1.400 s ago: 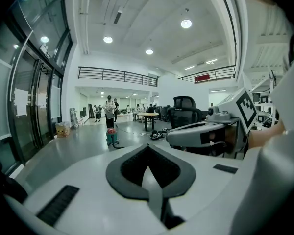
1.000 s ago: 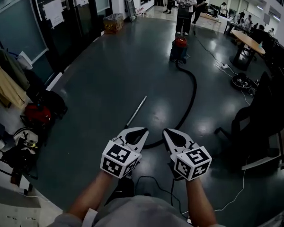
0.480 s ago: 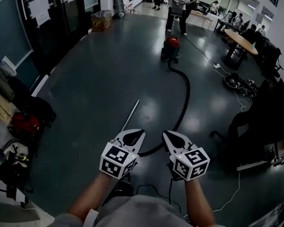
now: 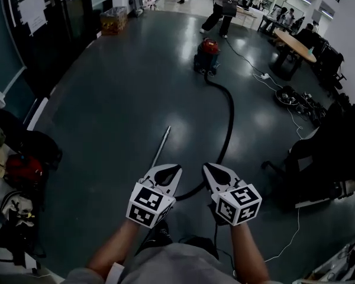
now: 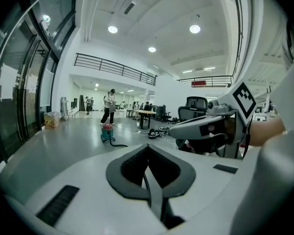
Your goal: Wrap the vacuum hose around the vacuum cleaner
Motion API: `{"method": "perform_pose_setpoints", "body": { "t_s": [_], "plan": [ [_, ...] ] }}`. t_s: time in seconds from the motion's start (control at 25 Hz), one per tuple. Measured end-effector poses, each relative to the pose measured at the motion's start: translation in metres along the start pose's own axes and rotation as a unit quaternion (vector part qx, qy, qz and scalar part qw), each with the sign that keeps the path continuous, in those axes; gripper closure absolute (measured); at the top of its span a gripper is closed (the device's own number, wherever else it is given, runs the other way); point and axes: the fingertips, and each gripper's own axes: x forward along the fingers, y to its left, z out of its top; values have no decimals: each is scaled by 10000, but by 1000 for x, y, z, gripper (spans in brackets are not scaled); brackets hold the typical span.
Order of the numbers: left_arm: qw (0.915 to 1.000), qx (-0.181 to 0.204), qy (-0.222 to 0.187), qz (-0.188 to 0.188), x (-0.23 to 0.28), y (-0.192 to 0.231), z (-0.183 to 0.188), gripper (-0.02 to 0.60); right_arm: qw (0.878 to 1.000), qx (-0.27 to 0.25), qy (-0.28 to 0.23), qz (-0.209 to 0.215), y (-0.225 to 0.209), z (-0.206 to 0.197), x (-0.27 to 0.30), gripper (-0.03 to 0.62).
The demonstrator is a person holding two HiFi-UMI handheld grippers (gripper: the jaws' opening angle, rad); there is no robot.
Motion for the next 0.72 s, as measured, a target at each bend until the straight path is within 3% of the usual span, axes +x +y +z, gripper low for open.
{"method": "perform_pose_setpoints", "body": {
  "t_s": [0.4,0.72],
  "plan": [
    [9997,-192,1,-129,33,37,5,574,9995,-110,170,-248,-30,15,32,588],
    [9998,-164,138,40,77,56,10,574,9997,-62,217,-48,-75,21,59,588]
  ]
}}
